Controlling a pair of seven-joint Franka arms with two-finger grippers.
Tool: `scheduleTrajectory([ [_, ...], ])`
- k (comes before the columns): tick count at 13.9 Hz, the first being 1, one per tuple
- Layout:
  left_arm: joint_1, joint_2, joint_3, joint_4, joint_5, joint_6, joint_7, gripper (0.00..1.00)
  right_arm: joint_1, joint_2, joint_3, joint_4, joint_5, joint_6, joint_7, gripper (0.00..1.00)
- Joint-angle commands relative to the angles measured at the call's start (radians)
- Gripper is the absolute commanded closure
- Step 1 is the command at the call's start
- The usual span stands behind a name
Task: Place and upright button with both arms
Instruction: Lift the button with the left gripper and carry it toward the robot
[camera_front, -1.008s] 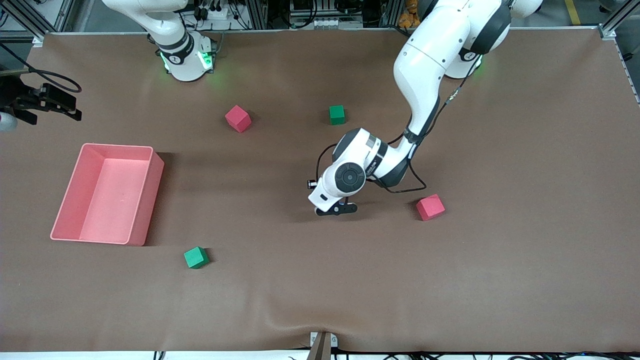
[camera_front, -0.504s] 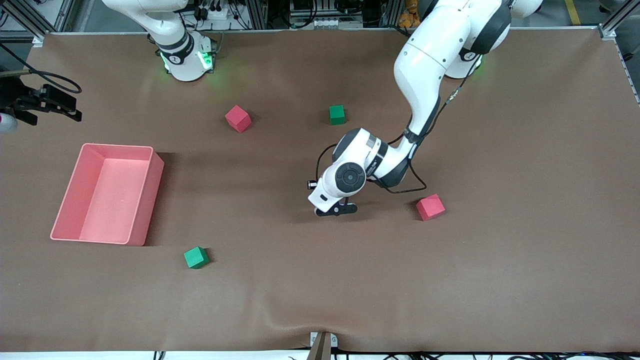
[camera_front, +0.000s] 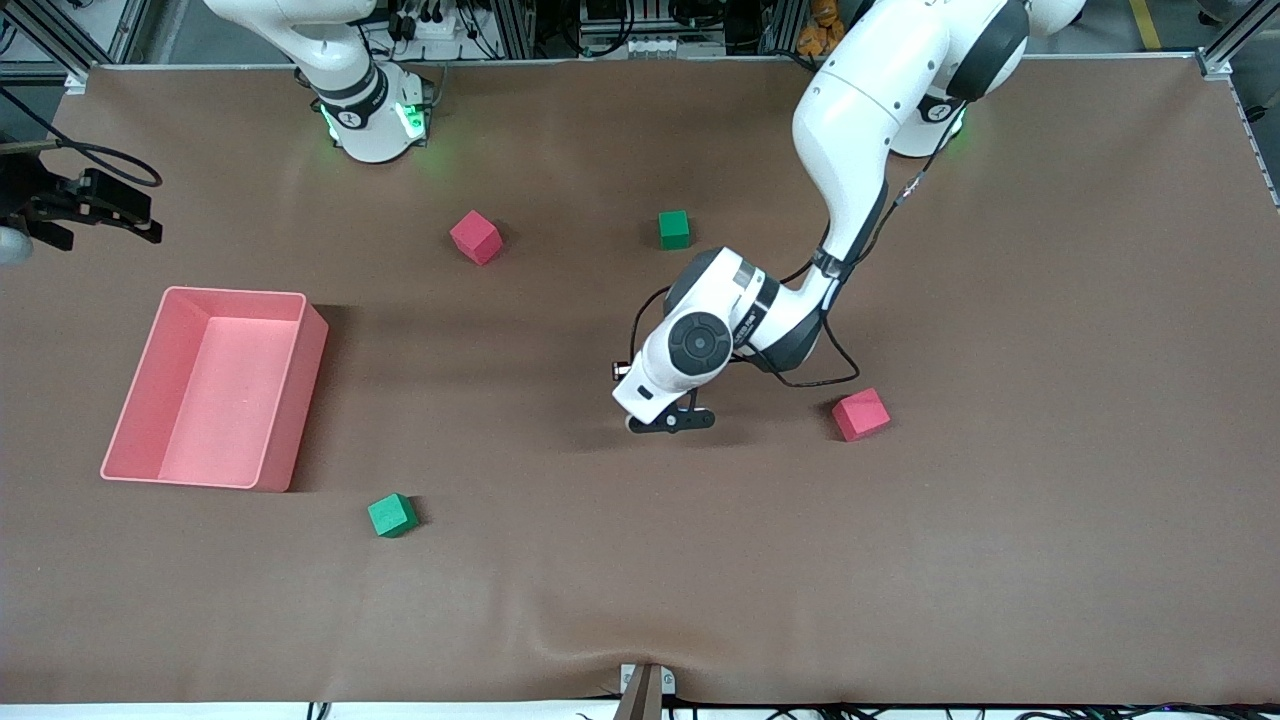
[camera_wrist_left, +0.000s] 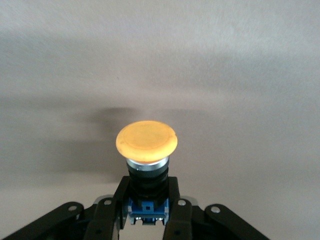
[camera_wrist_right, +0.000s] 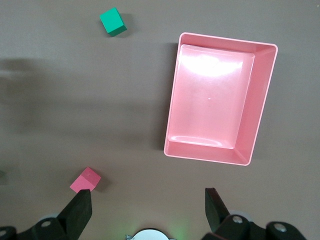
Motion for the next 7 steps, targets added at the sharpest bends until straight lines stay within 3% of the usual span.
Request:
scheduleTrajectory([
  [1,-0.048,-0.034,0.011,-0.009,0.096,-0.006,-0.099,0.92,0.005,-0.008,-0.005,0.000,0.003,0.003,0.009,0.00],
  [4,-0.076,-0.068,0.010,-0.009,0.216,-0.002,-0.222,0.91,0.002,-0.008,-0.006,0.003,0.003,0.004,0.009,0.00],
  [7,-0.121,-0.106,0.010,-0.009,0.380,-0.004,-0.470,0.90,0.004,-0.008,-0.006,0.004,0.001,0.004,0.009,0.00],
])
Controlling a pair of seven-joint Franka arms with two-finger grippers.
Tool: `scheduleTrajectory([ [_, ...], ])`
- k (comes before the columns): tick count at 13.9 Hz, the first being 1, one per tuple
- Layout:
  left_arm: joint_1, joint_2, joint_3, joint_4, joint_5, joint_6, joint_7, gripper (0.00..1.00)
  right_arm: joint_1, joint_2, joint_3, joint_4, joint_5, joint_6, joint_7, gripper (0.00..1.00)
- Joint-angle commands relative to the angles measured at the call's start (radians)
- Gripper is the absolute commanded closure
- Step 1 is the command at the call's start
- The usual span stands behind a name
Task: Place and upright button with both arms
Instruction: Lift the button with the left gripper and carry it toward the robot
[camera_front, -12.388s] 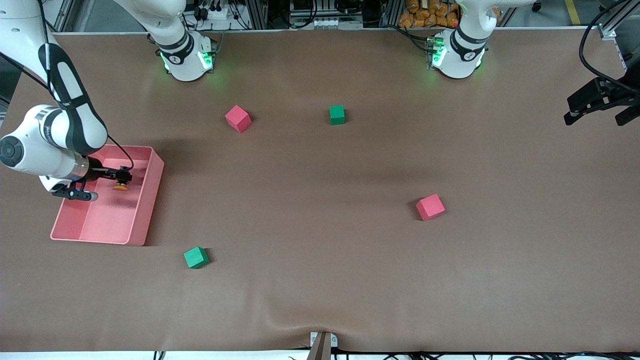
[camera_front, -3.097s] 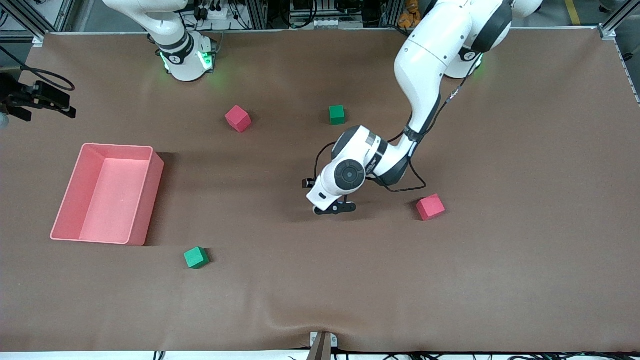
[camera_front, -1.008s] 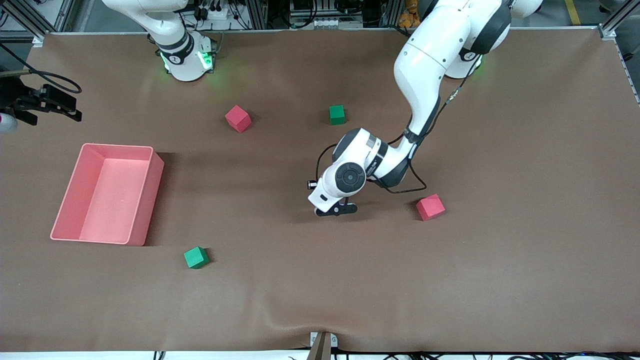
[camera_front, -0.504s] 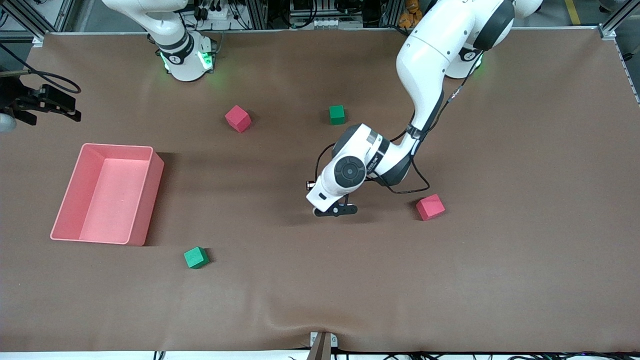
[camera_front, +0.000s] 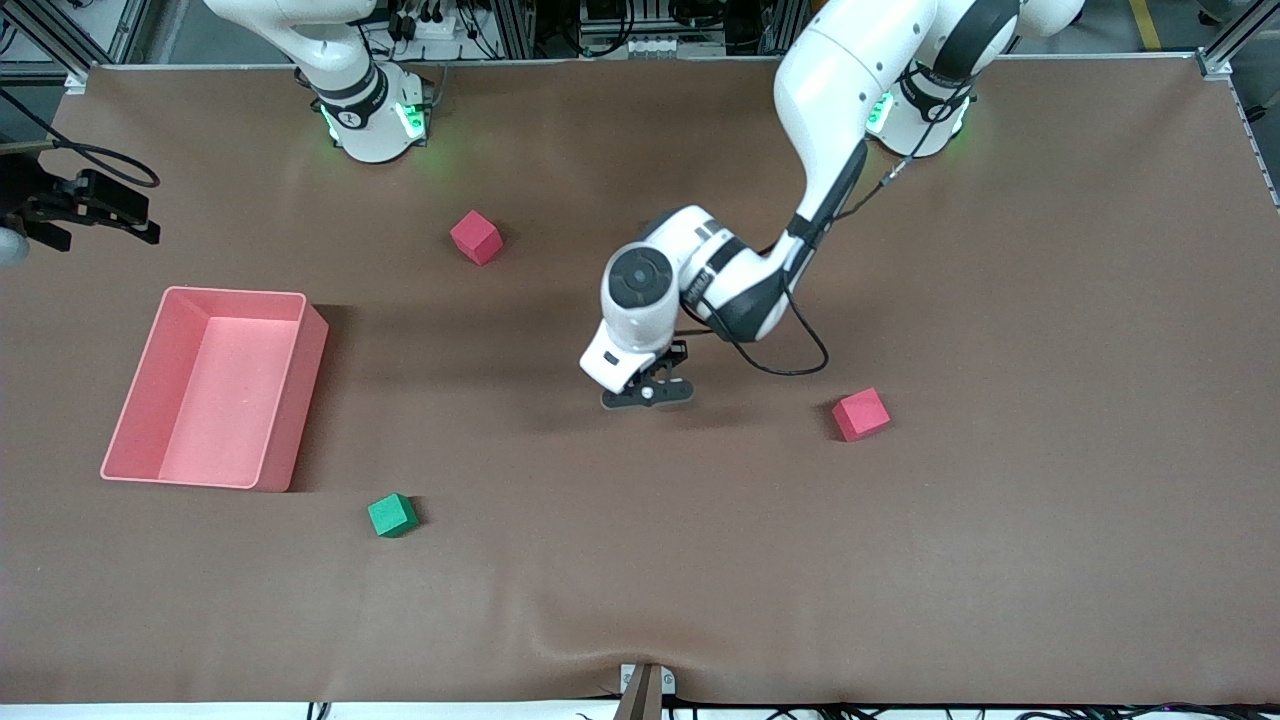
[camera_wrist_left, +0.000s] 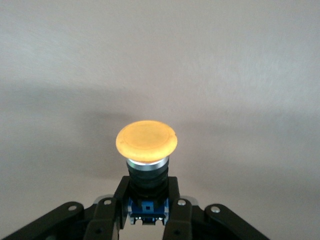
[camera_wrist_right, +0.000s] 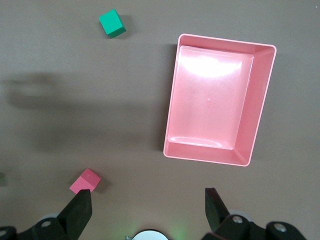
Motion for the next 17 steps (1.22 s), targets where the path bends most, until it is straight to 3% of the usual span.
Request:
scheduleTrajectory([
  [1,-0.046,-0.053,0.011,-0.015,0.136,-0.007,-0.213,0.90,0.004,-0.008,-0.004,0.004,0.003,0.015,0.009,0.00],
  [5,-0.116,-0.069,0.011,-0.015,0.337,-0.042,-0.415,0.88,0.010,-0.004,-0.003,0.003,0.003,0.028,0.009,0.00],
  [9,-0.205,-0.053,0.033,-0.016,0.439,-0.063,-0.603,0.88,0.011,-0.003,-0.003,0.001,0.003,0.028,0.010,0.00],
  [12,-0.256,-0.049,0.064,-0.029,0.619,-0.095,-0.703,0.82,0.011,-0.003,-0.003,0.001,0.003,0.026,0.010,0.00],
  [16,-0.291,-0.009,0.071,-0.026,0.678,-0.174,-0.729,0.74,0.025,0.006,-0.001,-0.011,0.003,0.034,0.012,0.00],
  [17,-0.305,-0.001,0.088,-0.021,0.684,-0.202,-0.815,0.75,0.026,0.005,-0.003,-0.014,0.001,0.032,0.012,0.00],
])
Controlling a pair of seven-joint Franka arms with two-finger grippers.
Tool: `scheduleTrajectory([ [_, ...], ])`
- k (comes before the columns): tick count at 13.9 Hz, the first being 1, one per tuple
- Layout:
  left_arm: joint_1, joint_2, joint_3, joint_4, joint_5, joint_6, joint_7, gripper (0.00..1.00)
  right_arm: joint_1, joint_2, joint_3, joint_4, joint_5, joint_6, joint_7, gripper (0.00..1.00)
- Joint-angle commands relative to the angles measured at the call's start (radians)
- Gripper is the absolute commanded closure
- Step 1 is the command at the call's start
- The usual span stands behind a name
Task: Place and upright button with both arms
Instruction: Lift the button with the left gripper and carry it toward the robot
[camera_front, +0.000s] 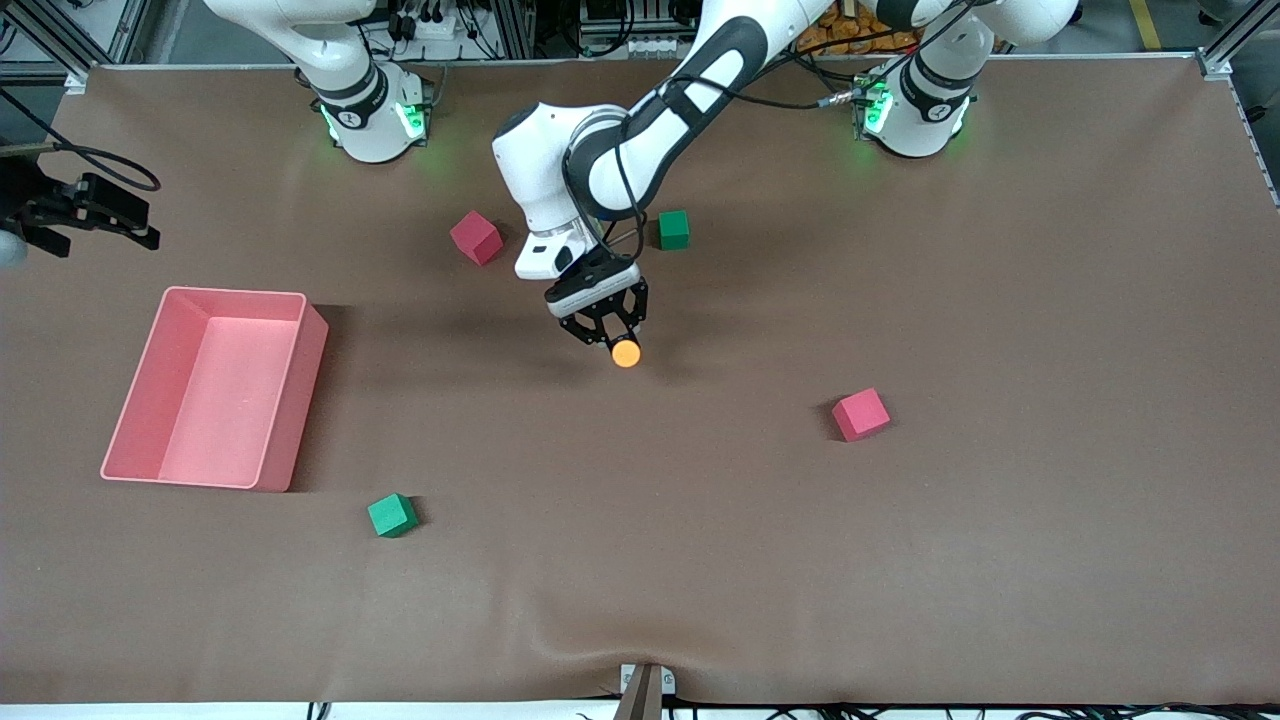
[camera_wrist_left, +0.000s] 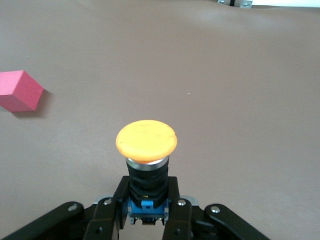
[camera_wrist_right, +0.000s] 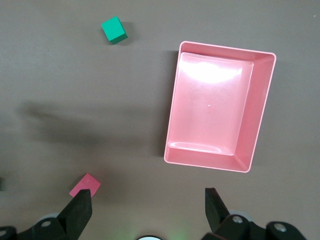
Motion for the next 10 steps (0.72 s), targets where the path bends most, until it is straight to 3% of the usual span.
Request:
scheduleTrajectory([
  [1,-0.048,0.016,0.044,0.010,0.040,-0.082,-0.152,0.79,0.014,0.001,-0.003,-0.008,0.001,0.003,0.012,0.00],
  [5,-0.076,0.017,0.047,0.014,0.051,-0.092,-0.182,0.91,0.007,0.000,-0.006,-0.005,0.001,-0.001,0.010,0.00],
  [10,-0.122,0.092,0.059,0.010,0.143,-0.098,-0.332,0.92,0.005,-0.005,-0.008,-0.005,0.001,-0.007,0.006,0.00],
])
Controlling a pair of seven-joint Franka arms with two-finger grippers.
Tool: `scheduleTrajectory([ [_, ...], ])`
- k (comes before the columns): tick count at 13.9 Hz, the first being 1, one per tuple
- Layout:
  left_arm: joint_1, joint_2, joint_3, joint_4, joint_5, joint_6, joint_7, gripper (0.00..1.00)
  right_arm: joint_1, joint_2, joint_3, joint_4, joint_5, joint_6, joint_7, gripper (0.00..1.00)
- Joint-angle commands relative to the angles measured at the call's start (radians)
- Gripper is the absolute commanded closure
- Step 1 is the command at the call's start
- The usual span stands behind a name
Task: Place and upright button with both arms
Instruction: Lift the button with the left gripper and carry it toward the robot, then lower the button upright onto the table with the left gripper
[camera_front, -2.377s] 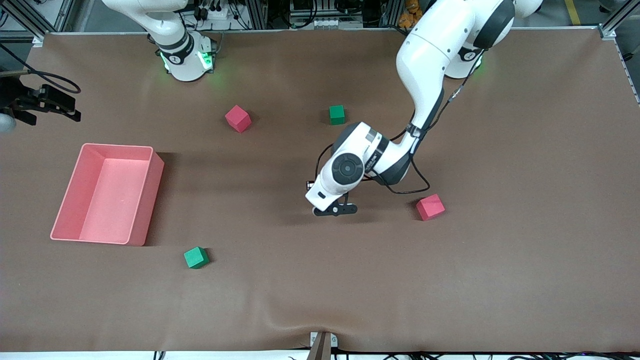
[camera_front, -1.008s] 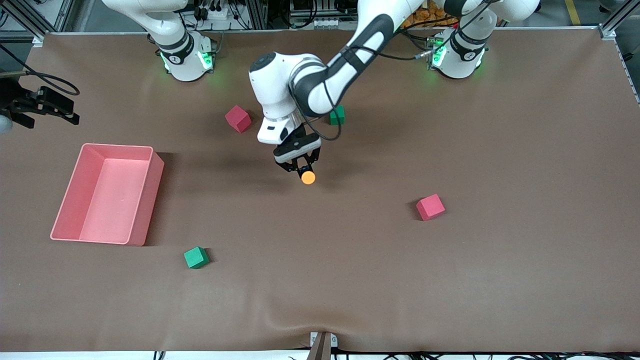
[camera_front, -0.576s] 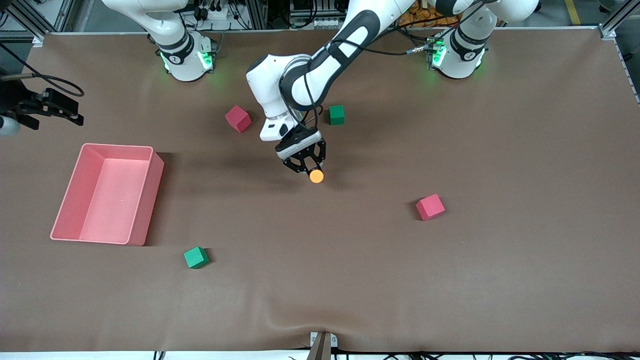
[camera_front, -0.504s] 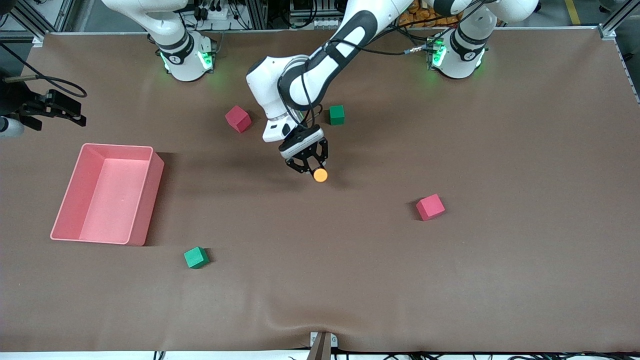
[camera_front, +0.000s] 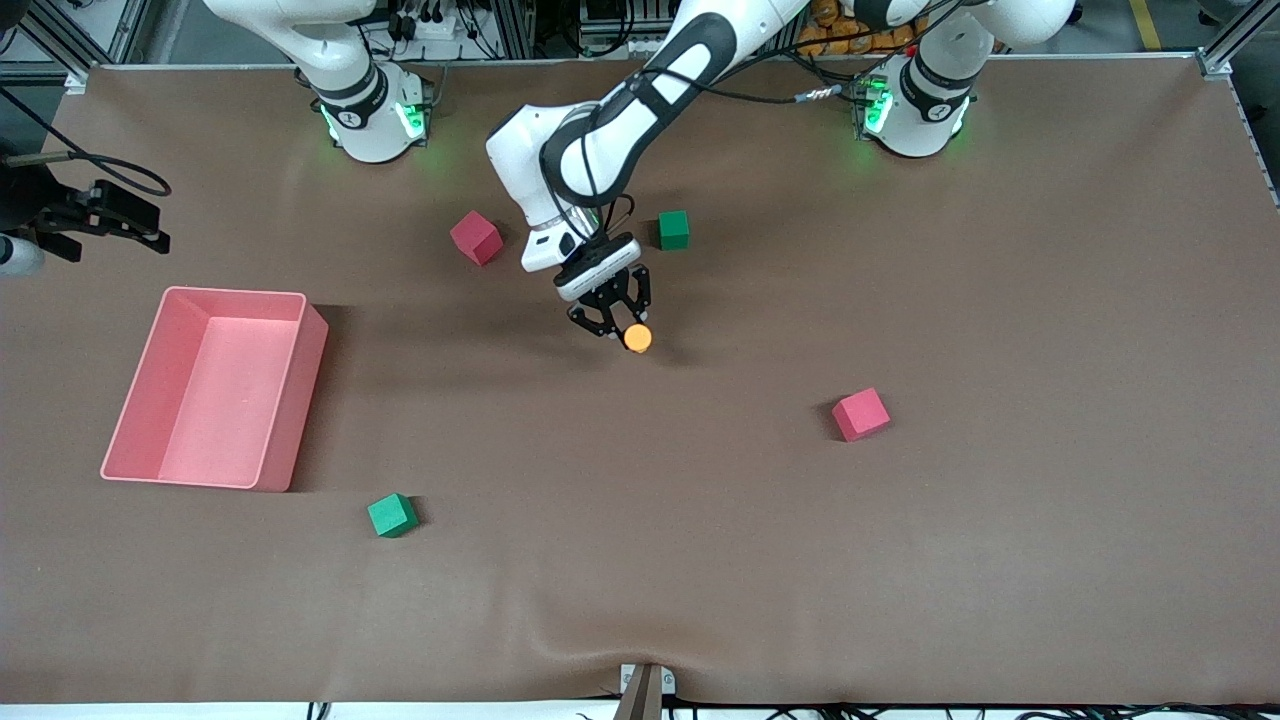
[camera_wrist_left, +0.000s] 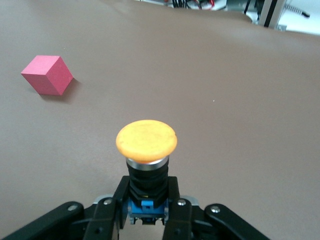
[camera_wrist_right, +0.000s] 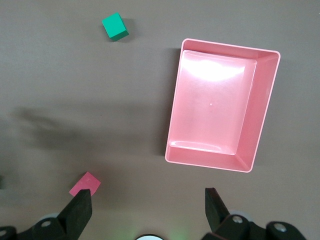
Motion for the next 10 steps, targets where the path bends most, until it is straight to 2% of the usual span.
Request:
scheduleTrajectory([
  [1,-0.050,0.055,0.026,0.014,0.072,-0.030,-0.090,0.92,-0.002,-0.012,-0.002,-0.001,0.001,-0.012,0.004,0.00],
  [6,-0.109,0.142,0.040,0.014,0.174,-0.112,-0.218,0.91,-0.003,-0.012,-0.004,-0.001,0.001,-0.016,0.003,0.00],
  [8,-0.111,0.145,0.040,0.014,0.237,-0.120,-0.325,0.91,-0.005,-0.014,-0.004,-0.001,0.001,-0.022,0.001,0.00],
  [10,-0.113,0.144,0.040,0.021,0.250,-0.116,-0.344,0.91,-0.005,-0.014,-0.004,-0.001,0.001,-0.021,0.001,0.00],
])
